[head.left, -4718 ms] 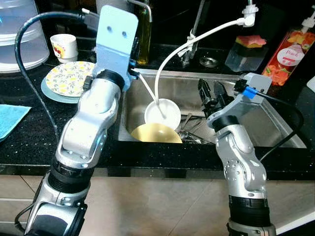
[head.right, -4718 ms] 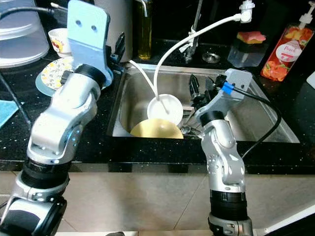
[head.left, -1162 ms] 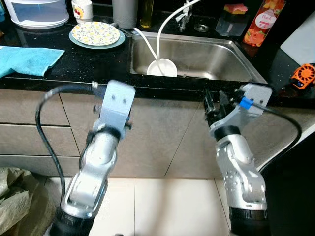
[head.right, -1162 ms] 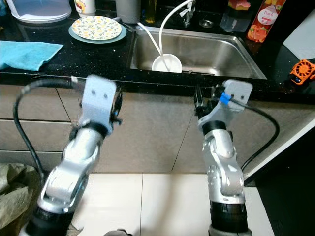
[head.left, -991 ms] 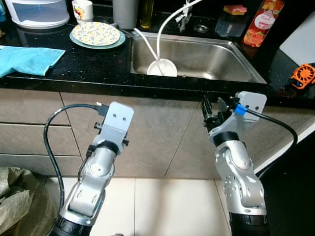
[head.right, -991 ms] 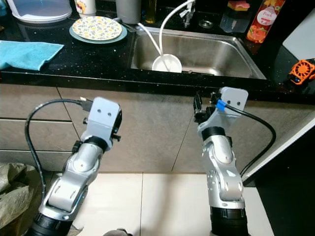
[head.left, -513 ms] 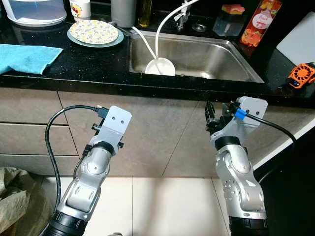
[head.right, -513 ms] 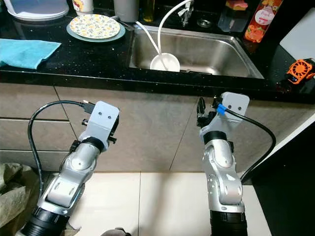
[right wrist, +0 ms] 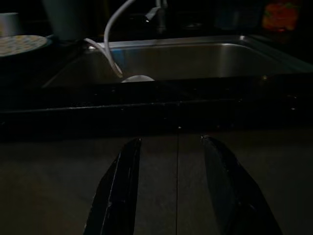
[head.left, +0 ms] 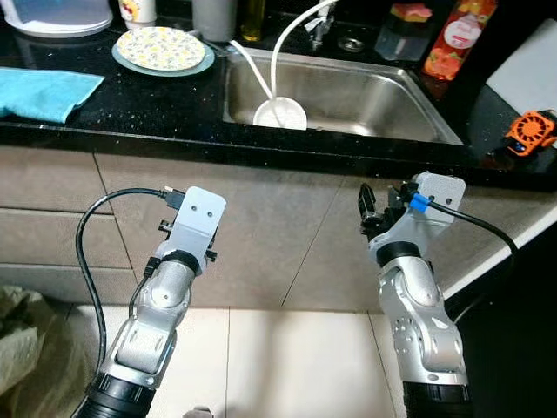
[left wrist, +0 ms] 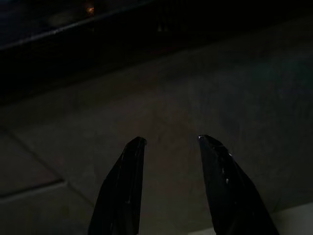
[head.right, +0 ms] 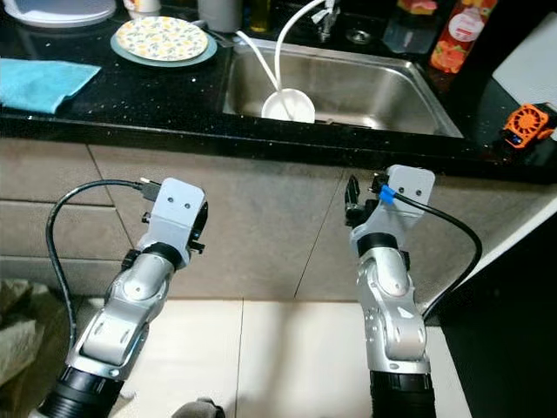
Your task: Kitchen organization
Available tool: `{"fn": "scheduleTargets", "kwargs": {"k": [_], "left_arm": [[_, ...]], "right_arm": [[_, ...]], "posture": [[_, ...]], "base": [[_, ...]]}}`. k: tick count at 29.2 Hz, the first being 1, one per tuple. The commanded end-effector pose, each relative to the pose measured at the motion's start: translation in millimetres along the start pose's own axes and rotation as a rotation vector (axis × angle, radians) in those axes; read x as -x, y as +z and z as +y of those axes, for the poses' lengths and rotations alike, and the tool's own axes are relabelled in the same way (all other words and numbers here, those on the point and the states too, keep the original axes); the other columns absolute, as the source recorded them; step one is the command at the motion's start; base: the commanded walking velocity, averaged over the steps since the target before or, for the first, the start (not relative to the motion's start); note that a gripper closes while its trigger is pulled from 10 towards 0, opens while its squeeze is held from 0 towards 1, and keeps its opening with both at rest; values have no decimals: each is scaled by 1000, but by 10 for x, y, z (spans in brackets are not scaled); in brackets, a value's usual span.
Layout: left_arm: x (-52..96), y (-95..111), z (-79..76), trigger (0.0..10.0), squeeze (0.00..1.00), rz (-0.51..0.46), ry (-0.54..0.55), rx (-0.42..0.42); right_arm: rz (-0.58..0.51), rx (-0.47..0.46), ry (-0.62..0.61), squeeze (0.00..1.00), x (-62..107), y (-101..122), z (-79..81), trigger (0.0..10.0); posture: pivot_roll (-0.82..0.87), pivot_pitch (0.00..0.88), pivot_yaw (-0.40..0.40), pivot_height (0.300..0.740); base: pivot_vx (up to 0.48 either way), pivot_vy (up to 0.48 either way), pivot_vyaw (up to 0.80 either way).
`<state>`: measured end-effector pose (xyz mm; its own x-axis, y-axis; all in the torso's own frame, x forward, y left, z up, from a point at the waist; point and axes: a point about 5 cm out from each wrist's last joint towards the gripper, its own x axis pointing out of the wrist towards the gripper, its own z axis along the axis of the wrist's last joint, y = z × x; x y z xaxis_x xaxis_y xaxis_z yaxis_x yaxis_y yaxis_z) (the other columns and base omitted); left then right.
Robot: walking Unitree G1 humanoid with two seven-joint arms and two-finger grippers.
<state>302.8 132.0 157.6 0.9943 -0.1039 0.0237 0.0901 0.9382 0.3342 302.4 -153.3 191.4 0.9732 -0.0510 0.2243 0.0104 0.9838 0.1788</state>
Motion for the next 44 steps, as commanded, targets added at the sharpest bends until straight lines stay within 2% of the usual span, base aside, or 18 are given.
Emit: {"fn": "scheduleTargets", "kwargs": {"k": [1,24,25,26,29,31,33,37,40,44], "left_arm": [[7,-16,-61,10000,0,3,-11,18],[31,-13,-77,10000,0,25,-20,16],[57,-12,-91,10000,0,31,-36,-10],[122,-21,-116,10000,0,40,-66,-84],[167,-35,-118,10000,0,44,-74,-120],[246,-86,-66,10000,0,50,-54,-159],[256,-96,-58,10000,0,50,-50,-168],[290,-46,-178,10000,0,-44,-136,-187],[299,-30,-207,10000,0,-66,-154,-180],[351,48,-164,10000,0,-128,-123,-120]], "right_arm": [[20,13,-28,0,13,-35,-87,10000],[25,4,-29,0,19,-44,-90,10000],[29,7,-29,0,25,-51,-90,10000],[47,13,-38,0,46,-72,-102,10000],[67,21,-57,0,73,-90,-128,10000],[142,37,-117,0,208,-139,-214,10000],[152,31,-121,0,236,-146,-222,10000],[156,42,-129,0,340,-170,-240,10000],[148,37,-135,0,331,-177,-244,10000],[130,42,-116,0,217,-181,-160,10000]], "posture": [[194,116,-140,740],[196,115,-135,740],[195,113,-136,740],[197,113,-137,740],[203,113,-140,740],[208,109,-145,740],[208,109,-145,740],[209,102,-130,740],[207,96,-114,740],[202,76,-88,740]], "base": [[0,0,0],[0,0,0],[0,0,0],[0,0,0],[0,0,0],[0,0,0],[0,0,0],[0,0,0],[0,0,0],[0,0,0]]}}
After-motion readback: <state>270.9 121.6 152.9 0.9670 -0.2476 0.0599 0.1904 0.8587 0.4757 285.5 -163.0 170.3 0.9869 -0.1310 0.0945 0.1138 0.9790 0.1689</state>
